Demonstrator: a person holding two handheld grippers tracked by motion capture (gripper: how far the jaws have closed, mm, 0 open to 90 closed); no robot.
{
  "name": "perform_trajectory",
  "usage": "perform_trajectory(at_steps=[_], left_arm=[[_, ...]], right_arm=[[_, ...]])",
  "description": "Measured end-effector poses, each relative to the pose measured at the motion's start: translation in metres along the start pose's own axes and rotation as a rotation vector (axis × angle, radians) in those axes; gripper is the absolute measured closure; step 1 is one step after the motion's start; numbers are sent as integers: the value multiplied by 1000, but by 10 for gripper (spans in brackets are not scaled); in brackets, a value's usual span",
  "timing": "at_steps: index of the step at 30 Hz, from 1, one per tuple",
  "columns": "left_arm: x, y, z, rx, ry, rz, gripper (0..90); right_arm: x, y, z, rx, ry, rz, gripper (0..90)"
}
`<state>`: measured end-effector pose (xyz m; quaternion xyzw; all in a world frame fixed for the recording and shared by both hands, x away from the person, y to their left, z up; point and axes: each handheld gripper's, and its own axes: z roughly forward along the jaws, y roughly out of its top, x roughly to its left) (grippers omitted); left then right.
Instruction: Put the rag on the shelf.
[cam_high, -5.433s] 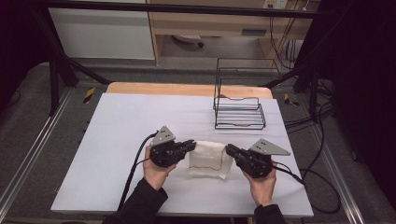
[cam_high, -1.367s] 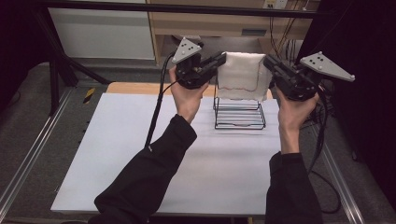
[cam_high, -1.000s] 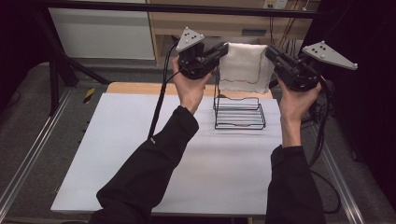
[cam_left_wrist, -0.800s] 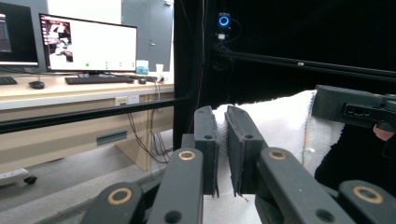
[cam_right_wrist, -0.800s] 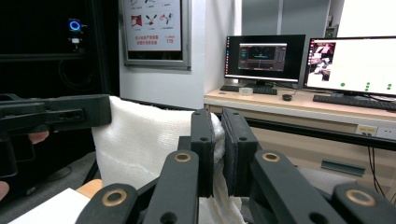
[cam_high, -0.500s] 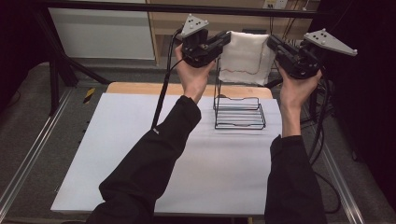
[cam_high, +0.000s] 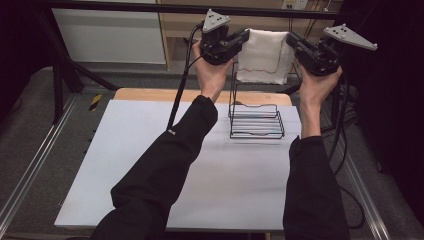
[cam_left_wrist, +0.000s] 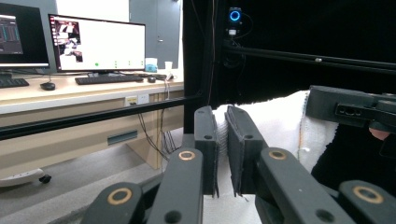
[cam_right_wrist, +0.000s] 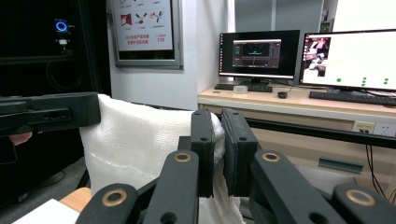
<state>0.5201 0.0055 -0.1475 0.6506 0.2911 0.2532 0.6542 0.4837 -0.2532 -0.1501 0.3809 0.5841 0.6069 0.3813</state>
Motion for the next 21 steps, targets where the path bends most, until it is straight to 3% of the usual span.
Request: perform_trajectory(at_steps=[5, 21], left_arm=[[5, -1, 7, 11, 10, -4, 828], [19, -16, 19, 47, 33, 5, 828]], right_arm=[[-6, -1, 8, 2, 3, 19, 840], [-11, -12, 26, 47, 13, 9, 841]])
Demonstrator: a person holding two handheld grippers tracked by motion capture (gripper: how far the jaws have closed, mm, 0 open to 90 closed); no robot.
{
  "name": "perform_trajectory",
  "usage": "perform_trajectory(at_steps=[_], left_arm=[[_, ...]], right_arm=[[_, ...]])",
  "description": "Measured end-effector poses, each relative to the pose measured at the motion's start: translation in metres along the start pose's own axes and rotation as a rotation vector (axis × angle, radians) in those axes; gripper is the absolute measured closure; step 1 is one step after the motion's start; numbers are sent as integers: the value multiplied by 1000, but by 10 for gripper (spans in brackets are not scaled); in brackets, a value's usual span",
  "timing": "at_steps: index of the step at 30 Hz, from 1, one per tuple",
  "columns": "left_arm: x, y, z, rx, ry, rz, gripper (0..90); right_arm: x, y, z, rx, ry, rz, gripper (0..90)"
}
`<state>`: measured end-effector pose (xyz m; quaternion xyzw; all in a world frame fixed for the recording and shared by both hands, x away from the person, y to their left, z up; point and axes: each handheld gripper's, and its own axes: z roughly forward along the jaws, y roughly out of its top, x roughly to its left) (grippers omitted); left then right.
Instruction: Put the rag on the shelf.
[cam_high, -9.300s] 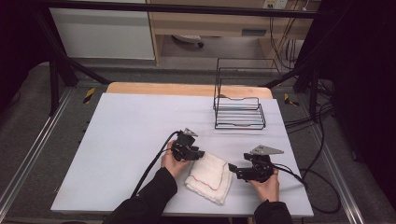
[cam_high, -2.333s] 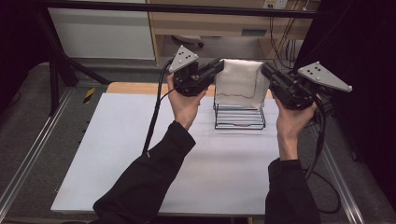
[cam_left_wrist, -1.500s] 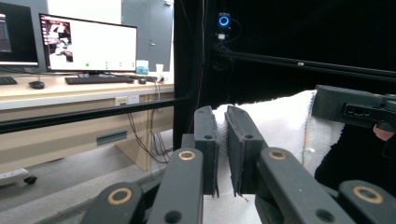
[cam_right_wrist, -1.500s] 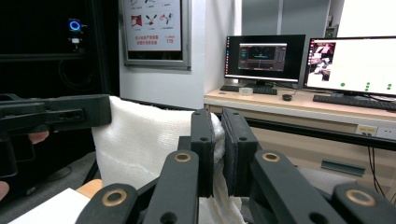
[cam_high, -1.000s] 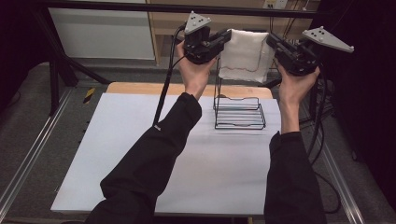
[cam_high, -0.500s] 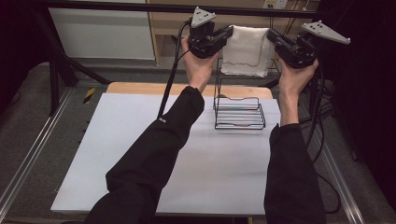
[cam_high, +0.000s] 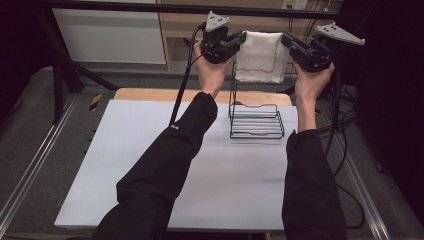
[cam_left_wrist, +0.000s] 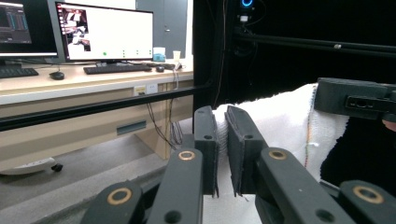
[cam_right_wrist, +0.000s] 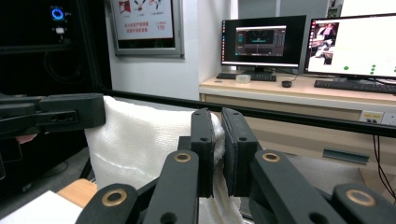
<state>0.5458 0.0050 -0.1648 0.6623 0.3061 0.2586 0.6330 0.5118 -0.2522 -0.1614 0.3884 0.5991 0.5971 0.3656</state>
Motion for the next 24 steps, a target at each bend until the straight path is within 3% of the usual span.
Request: perform_trajectory(at_steps=[15, 24], left_arm=[[-3, -23, -2, 49, -22, -1, 826], [-13, -33, 4, 73, -44, 15, 826]], right_arm=[[0, -25, -5, 53, -5, 13, 840], [-6, -36, -14, 69, -21, 17, 840]])
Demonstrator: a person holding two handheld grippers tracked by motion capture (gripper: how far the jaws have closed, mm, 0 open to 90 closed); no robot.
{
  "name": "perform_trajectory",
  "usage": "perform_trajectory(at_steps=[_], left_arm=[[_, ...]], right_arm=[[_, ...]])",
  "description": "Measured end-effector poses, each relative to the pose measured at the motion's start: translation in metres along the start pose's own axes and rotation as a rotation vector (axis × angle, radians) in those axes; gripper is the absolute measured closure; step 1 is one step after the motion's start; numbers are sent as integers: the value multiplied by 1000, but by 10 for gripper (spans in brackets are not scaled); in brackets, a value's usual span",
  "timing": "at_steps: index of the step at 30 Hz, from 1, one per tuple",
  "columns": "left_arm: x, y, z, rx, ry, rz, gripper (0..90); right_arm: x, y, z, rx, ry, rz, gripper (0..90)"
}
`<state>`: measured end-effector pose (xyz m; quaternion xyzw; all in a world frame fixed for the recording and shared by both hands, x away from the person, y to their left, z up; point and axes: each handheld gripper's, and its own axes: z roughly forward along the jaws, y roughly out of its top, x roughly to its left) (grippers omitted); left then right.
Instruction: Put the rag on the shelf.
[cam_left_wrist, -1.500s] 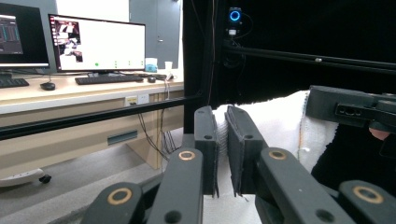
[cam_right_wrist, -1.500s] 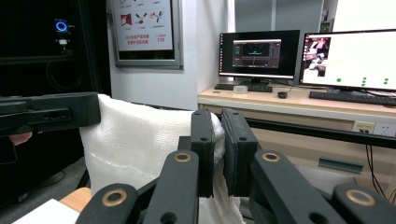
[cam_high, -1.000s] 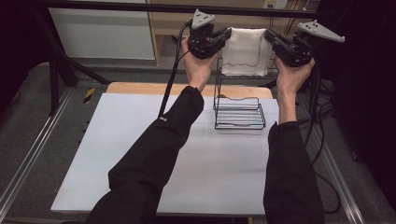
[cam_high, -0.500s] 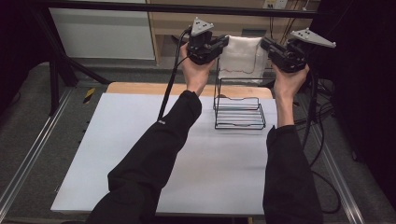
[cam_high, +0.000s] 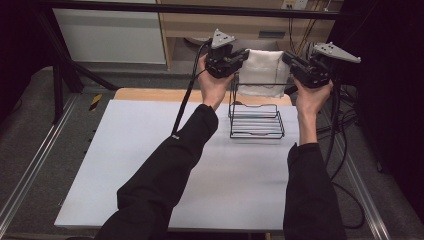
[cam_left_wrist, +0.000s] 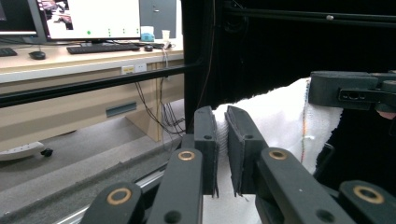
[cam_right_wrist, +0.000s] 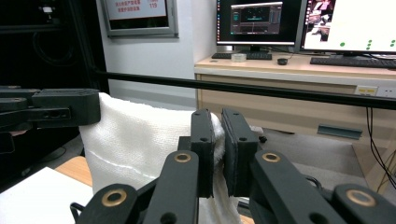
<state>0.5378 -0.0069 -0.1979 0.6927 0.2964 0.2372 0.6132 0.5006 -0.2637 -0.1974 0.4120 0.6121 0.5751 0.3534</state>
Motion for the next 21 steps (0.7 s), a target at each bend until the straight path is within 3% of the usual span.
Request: perform_trajectory(at_steps=[9, 21], left_arm=[[-10, -6, 2, 15, -17, 22, 825], [-11, -12, -4, 29, -50, 27, 823]], right_arm=[[-7, -7, -11, 8, -6, 6, 839], [-4, -13, -16, 22, 2, 5, 837]])
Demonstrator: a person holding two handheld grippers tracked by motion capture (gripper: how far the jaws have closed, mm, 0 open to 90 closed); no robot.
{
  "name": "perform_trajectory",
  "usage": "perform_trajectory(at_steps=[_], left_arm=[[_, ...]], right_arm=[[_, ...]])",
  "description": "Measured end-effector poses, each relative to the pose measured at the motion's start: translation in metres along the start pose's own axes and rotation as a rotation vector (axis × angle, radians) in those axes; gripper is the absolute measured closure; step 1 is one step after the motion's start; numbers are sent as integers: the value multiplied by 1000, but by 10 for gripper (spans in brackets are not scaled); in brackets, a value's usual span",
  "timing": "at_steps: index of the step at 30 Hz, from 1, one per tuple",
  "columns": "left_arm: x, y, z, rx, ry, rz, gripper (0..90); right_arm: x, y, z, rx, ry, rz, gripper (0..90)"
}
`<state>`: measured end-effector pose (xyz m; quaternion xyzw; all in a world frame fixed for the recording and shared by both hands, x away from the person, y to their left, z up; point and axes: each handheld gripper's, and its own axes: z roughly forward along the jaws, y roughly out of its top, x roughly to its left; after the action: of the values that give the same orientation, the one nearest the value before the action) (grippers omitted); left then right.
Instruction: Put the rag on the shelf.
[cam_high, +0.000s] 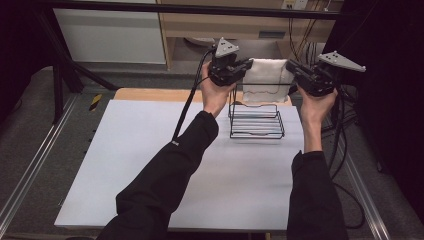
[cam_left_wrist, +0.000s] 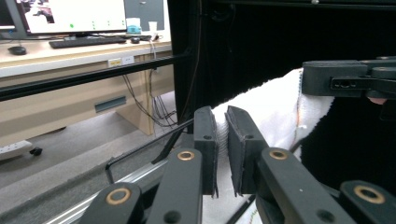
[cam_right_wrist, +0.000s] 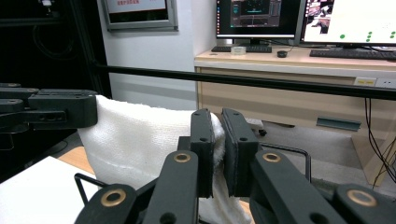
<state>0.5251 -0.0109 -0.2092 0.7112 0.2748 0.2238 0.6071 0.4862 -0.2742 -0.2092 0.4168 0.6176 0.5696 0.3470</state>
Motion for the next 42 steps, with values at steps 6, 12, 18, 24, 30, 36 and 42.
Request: perform_trajectory(at_steps=[6, 12, 18, 24, 30, 36, 42], left_arm=[[-3, -2, -4, 7, -15, 11, 822], [-7, -5, -10, 27, -32, 4, 821], [-11, -10, -15, 41, -53, -14, 818], [-17, -17, -20, 65, -69, -7, 809], [-20, -21, -23, 90, -73, 2, 796], [-21, -15, -33, 95, -64, 7, 758], [-18, 2, -37, 80, -43, -14, 821]], right_arm=[[2, -1, -6, 0, 5, -14, 836], [6, -7, -14, 1, 11, -20, 836], [9, -12, -23, 7, 16, -26, 833], [11, -21, -30, 17, 28, -19, 832], [12, -30, -33, 30, 42, -19, 831], [11, -36, -34, 37, 51, -16, 831], [11, -40, -35, 43, 56, -22, 831]])
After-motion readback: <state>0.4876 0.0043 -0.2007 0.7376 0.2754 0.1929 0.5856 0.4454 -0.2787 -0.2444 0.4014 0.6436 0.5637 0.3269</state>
